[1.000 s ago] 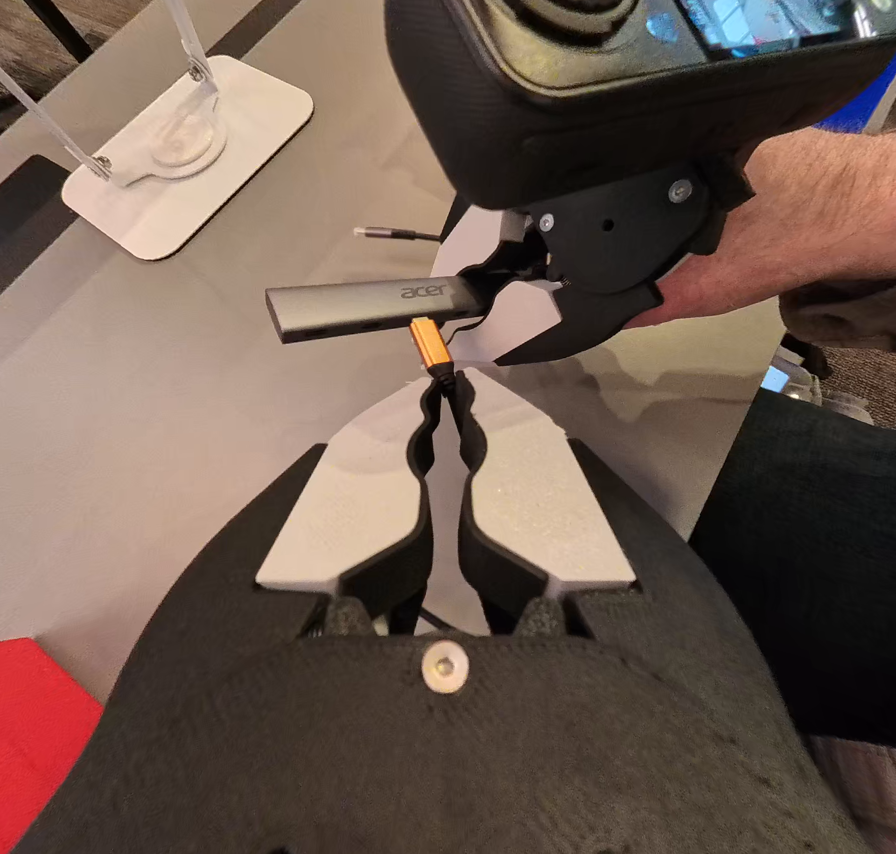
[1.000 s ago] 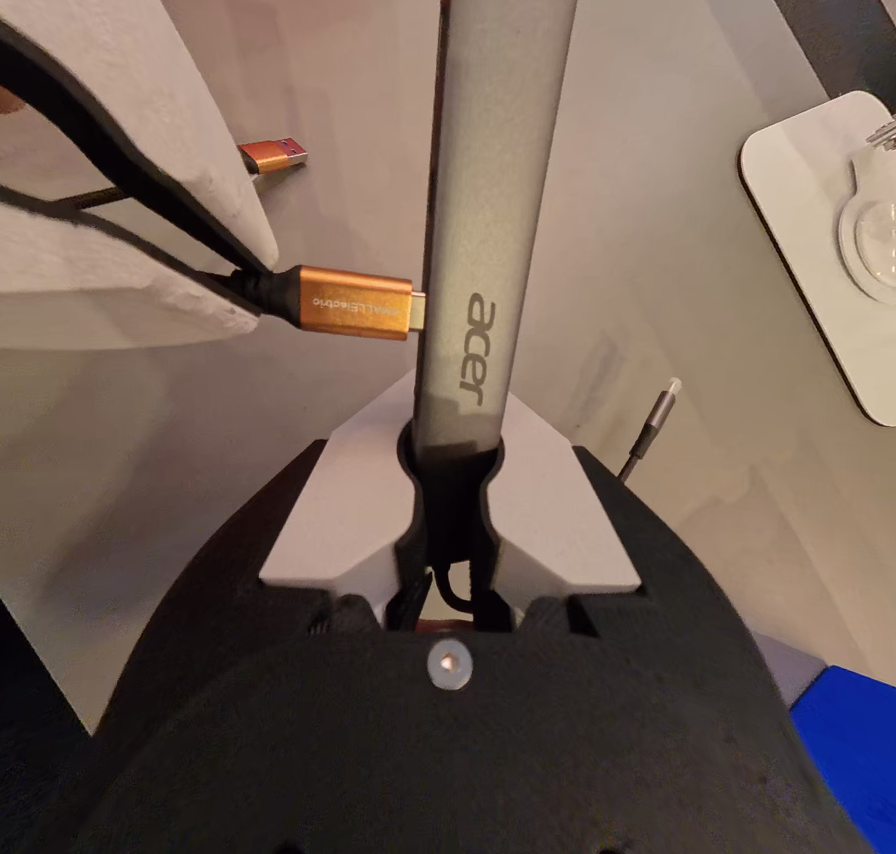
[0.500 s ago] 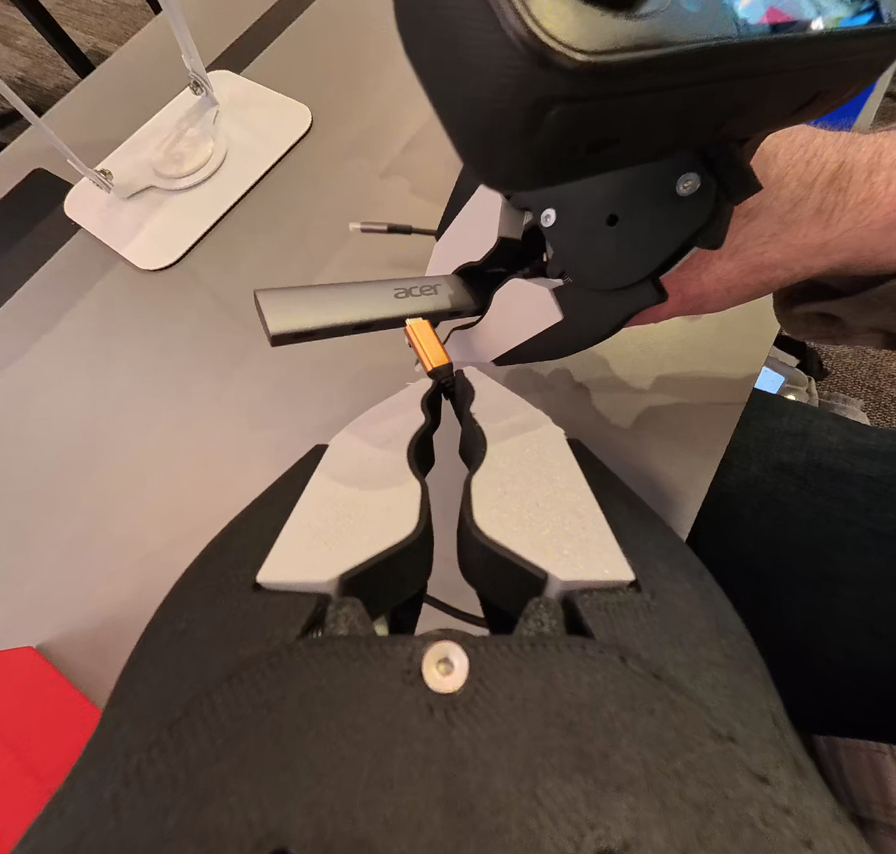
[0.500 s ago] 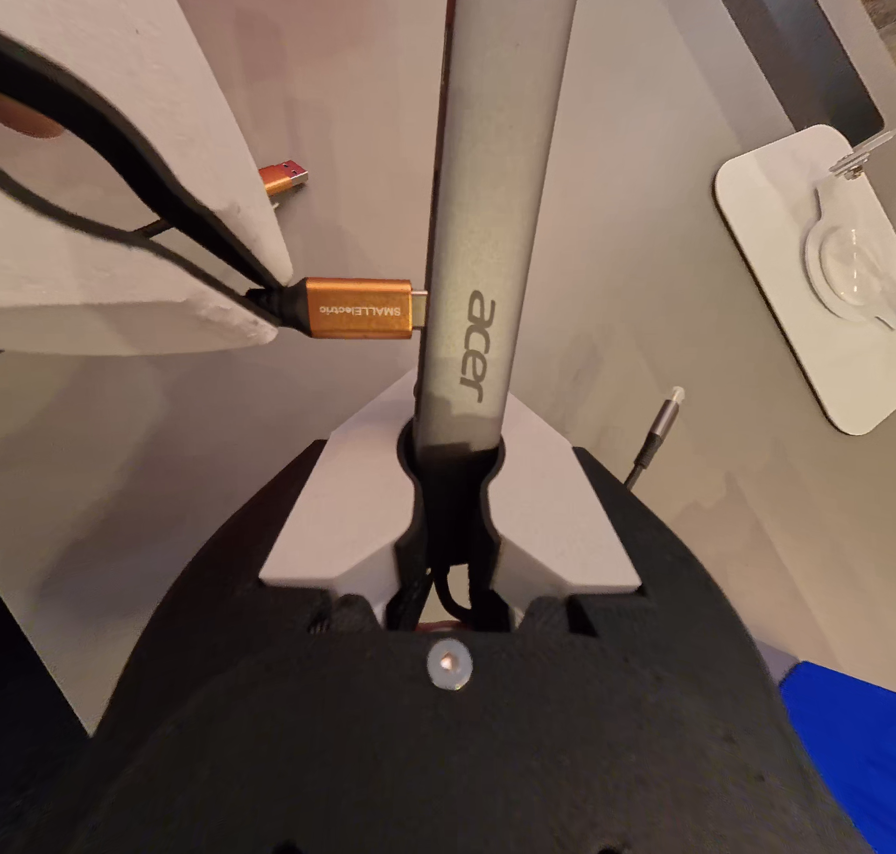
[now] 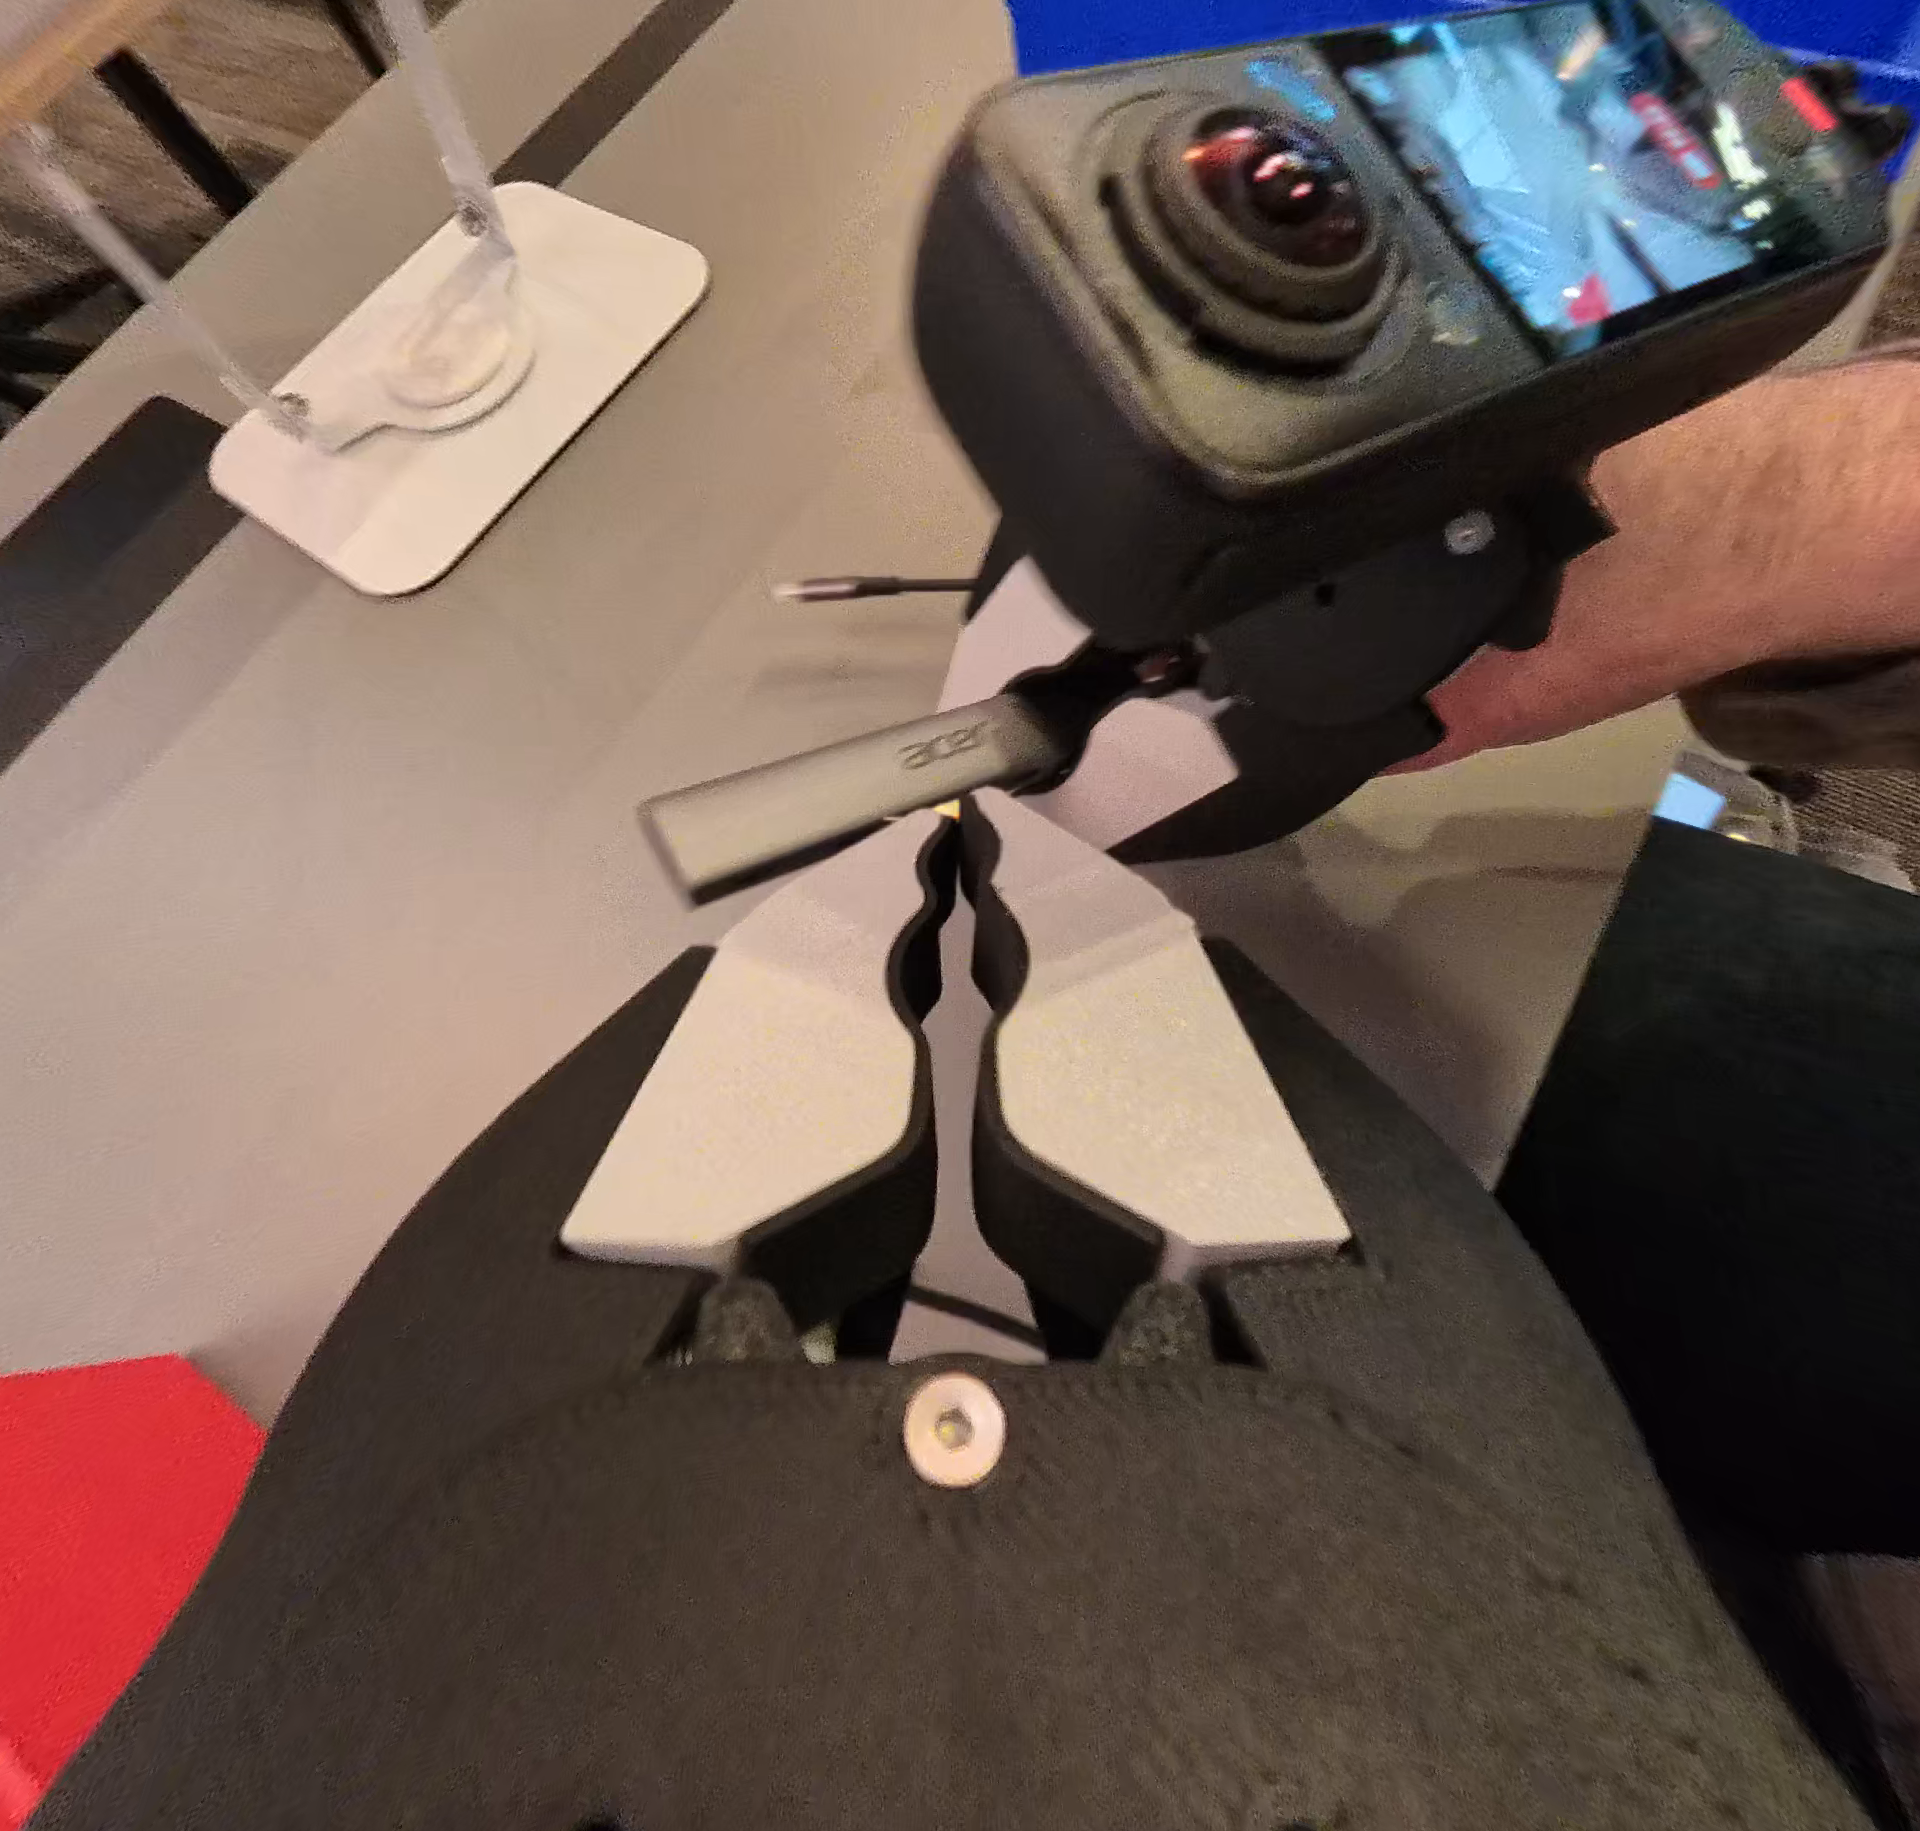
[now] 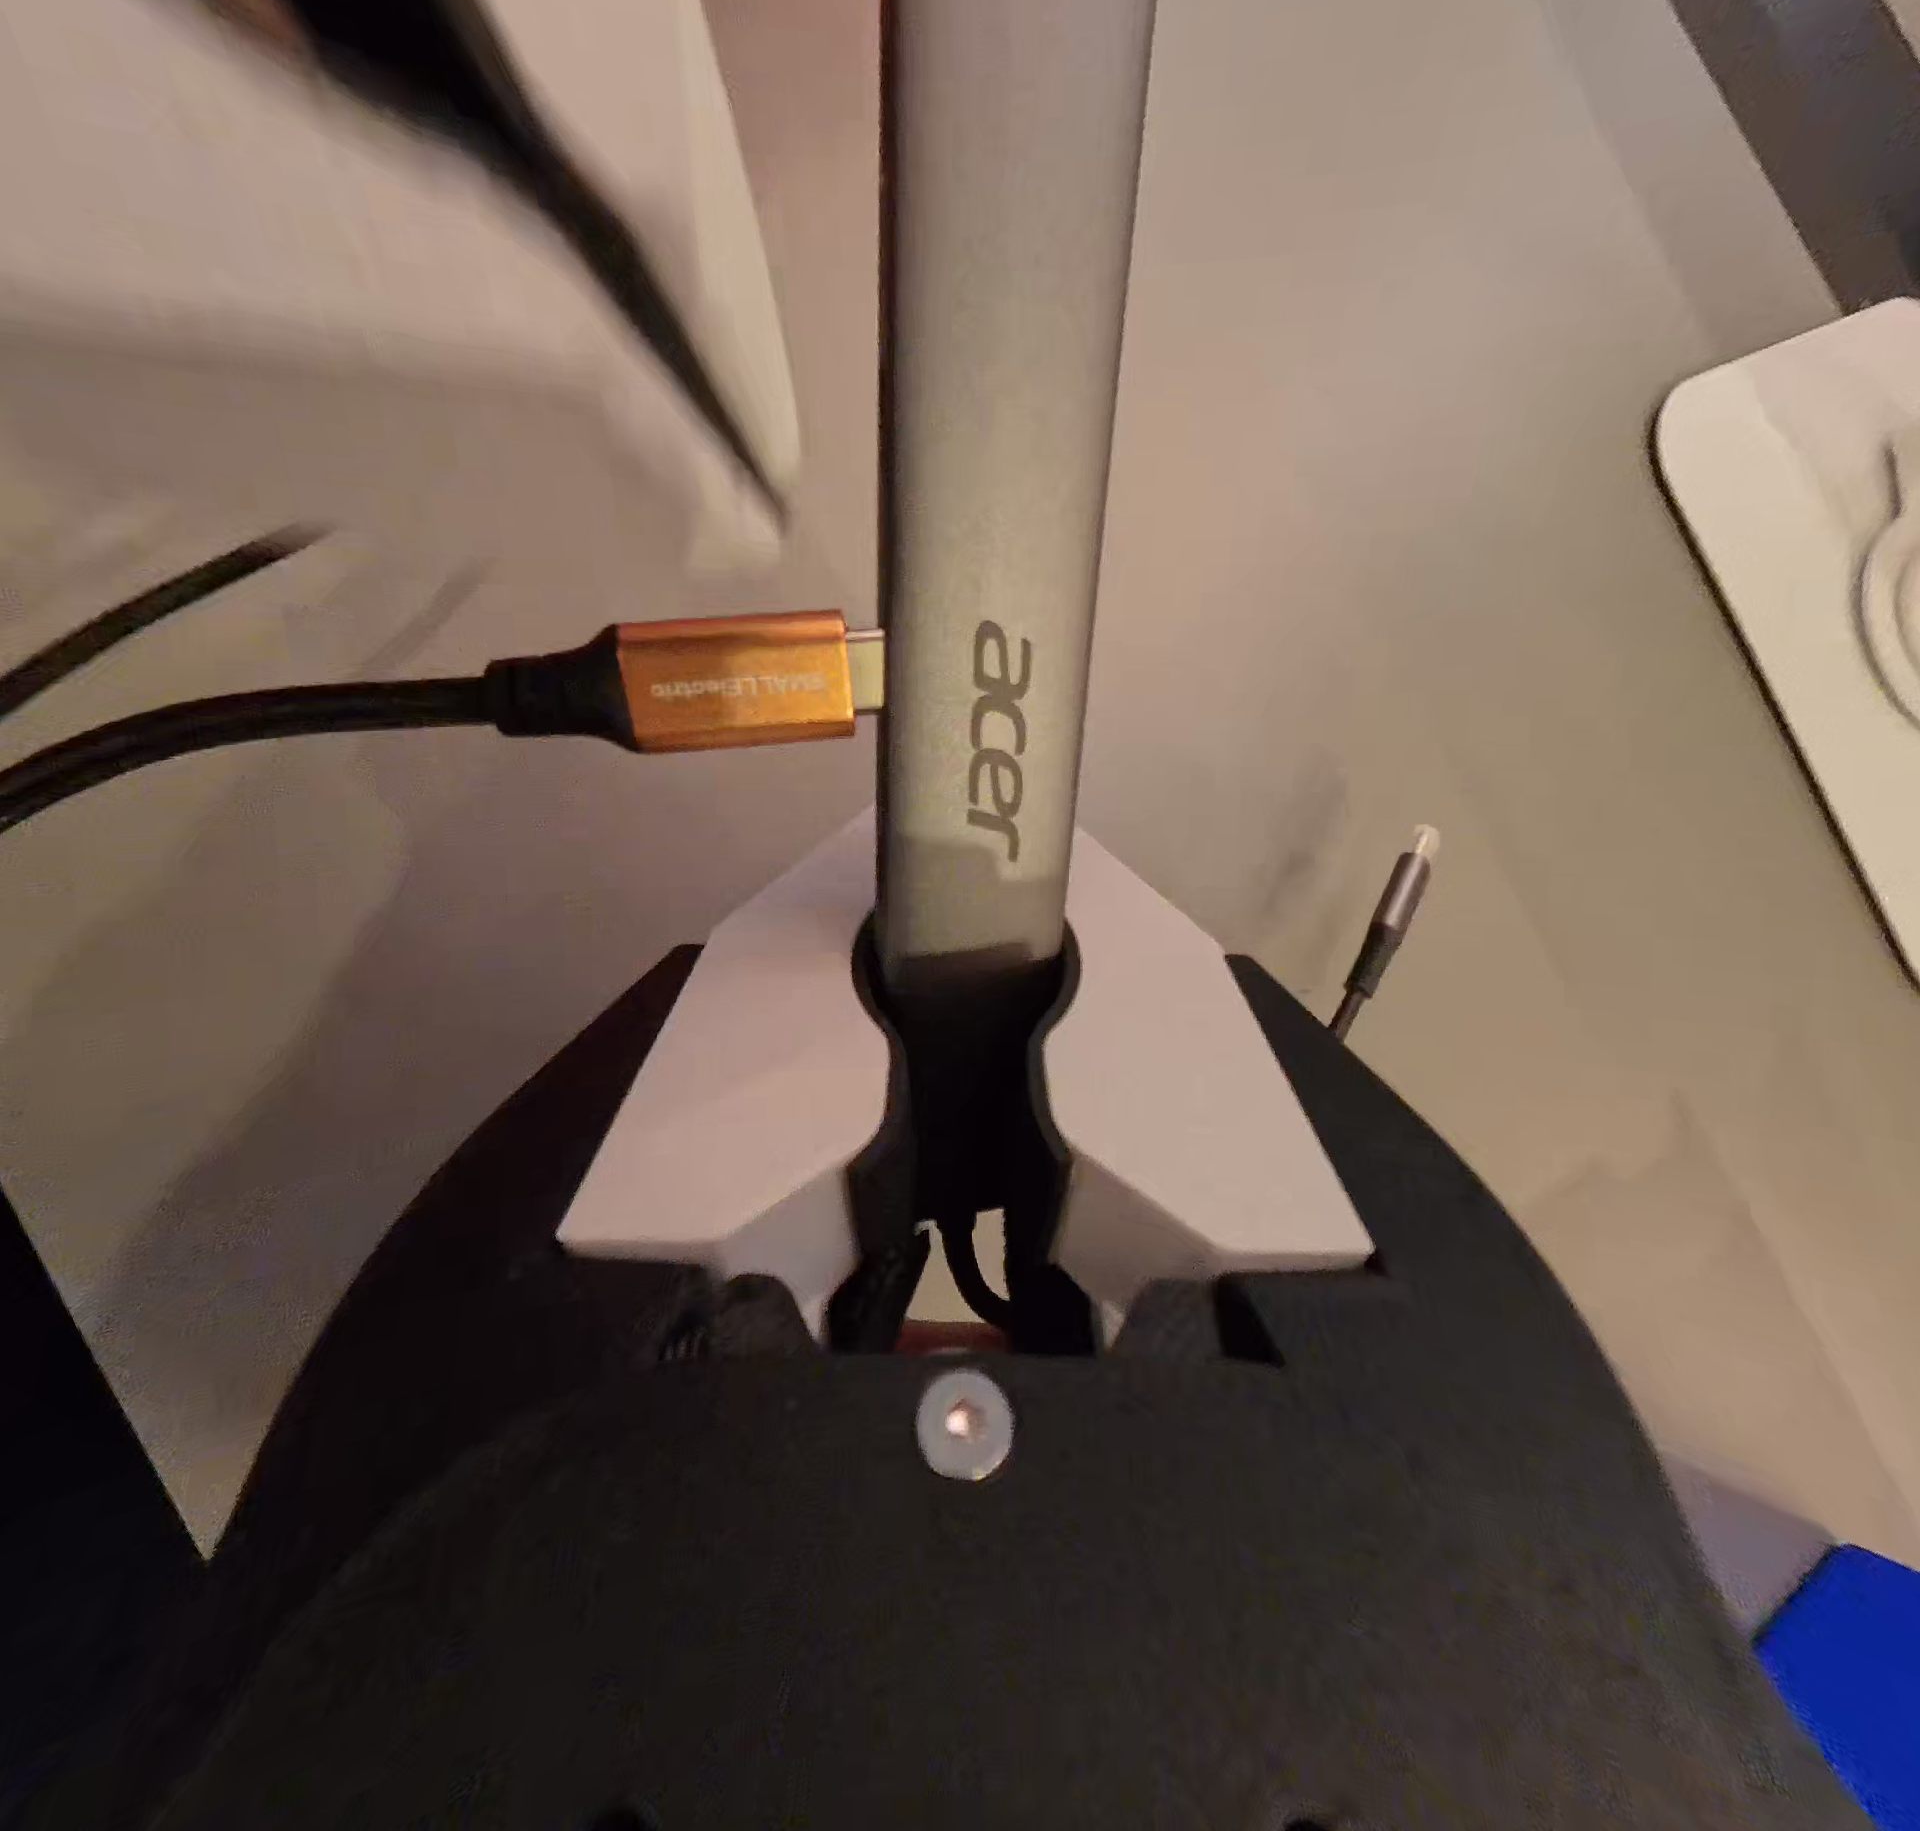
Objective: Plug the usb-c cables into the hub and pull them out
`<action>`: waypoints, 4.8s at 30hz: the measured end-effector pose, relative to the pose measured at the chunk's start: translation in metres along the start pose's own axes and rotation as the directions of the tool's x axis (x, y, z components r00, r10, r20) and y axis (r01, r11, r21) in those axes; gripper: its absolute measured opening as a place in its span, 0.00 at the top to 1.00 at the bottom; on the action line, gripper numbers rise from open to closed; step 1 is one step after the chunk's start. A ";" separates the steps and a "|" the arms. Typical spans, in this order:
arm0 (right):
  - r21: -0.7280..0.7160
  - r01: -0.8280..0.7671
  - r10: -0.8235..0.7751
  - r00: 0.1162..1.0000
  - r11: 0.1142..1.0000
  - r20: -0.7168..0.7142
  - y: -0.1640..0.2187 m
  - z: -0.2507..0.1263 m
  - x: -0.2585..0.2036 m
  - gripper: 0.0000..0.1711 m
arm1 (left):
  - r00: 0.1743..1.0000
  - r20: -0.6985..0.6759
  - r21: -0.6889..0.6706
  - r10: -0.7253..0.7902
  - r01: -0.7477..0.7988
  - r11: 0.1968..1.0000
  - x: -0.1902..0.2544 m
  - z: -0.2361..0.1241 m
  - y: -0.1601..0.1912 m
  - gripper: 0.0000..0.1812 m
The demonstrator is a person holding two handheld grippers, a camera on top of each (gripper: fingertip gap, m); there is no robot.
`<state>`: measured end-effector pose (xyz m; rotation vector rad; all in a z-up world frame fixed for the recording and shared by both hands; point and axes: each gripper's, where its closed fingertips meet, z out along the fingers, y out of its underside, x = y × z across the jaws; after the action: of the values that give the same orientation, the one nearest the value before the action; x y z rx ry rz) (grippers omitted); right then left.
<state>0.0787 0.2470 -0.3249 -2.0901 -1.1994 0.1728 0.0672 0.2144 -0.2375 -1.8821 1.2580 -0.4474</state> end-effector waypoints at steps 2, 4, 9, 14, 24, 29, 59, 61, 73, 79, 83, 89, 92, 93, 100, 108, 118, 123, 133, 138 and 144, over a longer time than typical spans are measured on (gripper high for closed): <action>0.002 -0.012 0.012 1.000 1.000 -0.003 0.003 0.000 0.003 0.95 | 1.000 0.028 0.023 -0.008 0.008 1.000 -0.009 -0.006 -0.002 1.00; 0.008 -0.020 0.021 1.000 1.000 -0.009 0.001 -0.002 0.006 0.95 | 1.000 -0.005 0.010 -0.024 0.024 1.000 -0.007 -0.009 0.000 0.98; 0.008 -0.039 0.039 0.999 0.999 -0.005 0.000 -0.003 0.006 0.95 | 0.999 -0.015 -0.072 0.038 -0.039 0.997 0.013 0.004 0.018 0.94; 0.003 -0.057 0.057 0.998 0.998 -0.011 0.003 -0.004 0.007 0.95 | 0.996 0.058 -0.087 0.075 -0.070 0.994 0.011 0.014 0.024 0.95; -0.005 -0.064 0.064 0.998 0.998 -0.012 0.001 -0.008 0.008 0.95 | 0.973 0.165 -0.055 0.161 -0.153 0.987 0.005 0.012 0.015 0.96; -0.006 -0.088 0.088 0.996 0.996 0.004 0.000 -0.010 0.007 0.95 | 0.958 0.203 -0.039 0.203 -0.199 0.979 0.005 0.012 0.011 0.96; 0.144 -0.322 0.272 0.919 0.936 0.285 -0.030 -0.027 -0.014 0.95 | 0.705 0.598 0.197 0.381 -0.590 0.783 0.001 -0.009 -0.027 0.96; 0.146 -0.325 0.274 0.917 0.934 0.290 -0.031 -0.027 -0.014 0.95 | 0.705 0.599 0.209 0.378 -0.594 0.777 0.002 -0.010 -0.027 0.96; 0.150 -0.302 0.252 0.926 0.942 0.283 -0.031 -0.027 -0.015 0.95 | 0.740 0.568 0.267 0.359 -0.579 0.771 0.006 -0.012 -0.029 0.94; 0.142 -0.280 0.235 0.935 0.949 0.267 -0.028 -0.027 -0.014 0.95 | 0.742 0.561 0.267 0.367 -0.581 0.769 0.007 -0.012 -0.029 0.94; 0.140 -0.265 0.225 0.942 0.954 0.250 -0.027 -0.027 -0.013 0.95 | 0.741 0.557 0.255 0.376 -0.583 0.771 0.007 -0.013 -0.030 0.94; 0.128 -0.228 0.200 0.960 0.965 0.198 -0.025 -0.027 -0.008 0.95 | 0.761 0.524 0.239 0.383 -0.563 0.791 0.006 -0.013 -0.031 0.94; 0.123 -0.212 0.189 0.966 0.970 0.175 -0.024 -0.027 -0.007 0.95 | 0.780 0.496 0.241 0.380 -0.545 0.803 0.005 -0.012 -0.030 0.94; 0.117 -0.203 0.183 0.969 0.972 0.165 -0.023 -0.027 -0.006 0.95 | 0.783 0.491 0.239 0.383 -0.543 0.805 0.005 -0.012 -0.030 0.94; 0.100 -0.160 0.148 0.982 0.982 0.121 -0.022 -0.027 -0.003 0.94 | 0.823 0.424 0.254 0.379 -0.509 0.822 0.003 -0.011 -0.026 0.94; 0.135 -0.216 0.194 0.968 0.967 0.158 -0.027 -0.030 -0.001 0.95 | 0.823 0.433 0.254 0.367 -0.502 0.826 0.002 -0.011 -0.029 0.94; 0.170 -0.150 0.129 0.983 0.974 0.132 -0.035 -0.045 0.004 0.92 | 0.818 0.429 0.251 0.384 -0.516 0.819 0.005 -0.019 -0.042 0.95; 0.233 -0.117 0.084 0.986 0.965 0.145 -0.043 -0.059 0.006 0.83 | 0.814 0.435 0.240 0.385 -0.517 0.822 0.001 -0.019 -0.041 0.95; 0.253 -0.153 0.114 0.980 0.955 0.163 -0.048 -0.069 0.011 0.91 | 0.807 0.428 0.236 0.408 -0.535 0.811 0.005 -0.015 -0.041 0.95; 0.273 -0.186 0.156 0.979 0.944 0.128 -0.050 -0.079 0.025 0.91 | 0.806 0.448 0.261 0.386 -0.531 0.806 0.002 -0.022 -0.049 0.91; 0.340 -0.244 0.248 0.968 0.908 0.031 -0.053 -0.124 0.077 0.92 | 0.812 0.491 0.353 0.315 -0.516 0.780 -0.005 -0.052 -0.072 0.83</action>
<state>0.1386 0.2622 -0.1823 -1.9194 -0.8231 0.4516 0.0732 0.2094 -0.1487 -1.1428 1.1157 -0.0852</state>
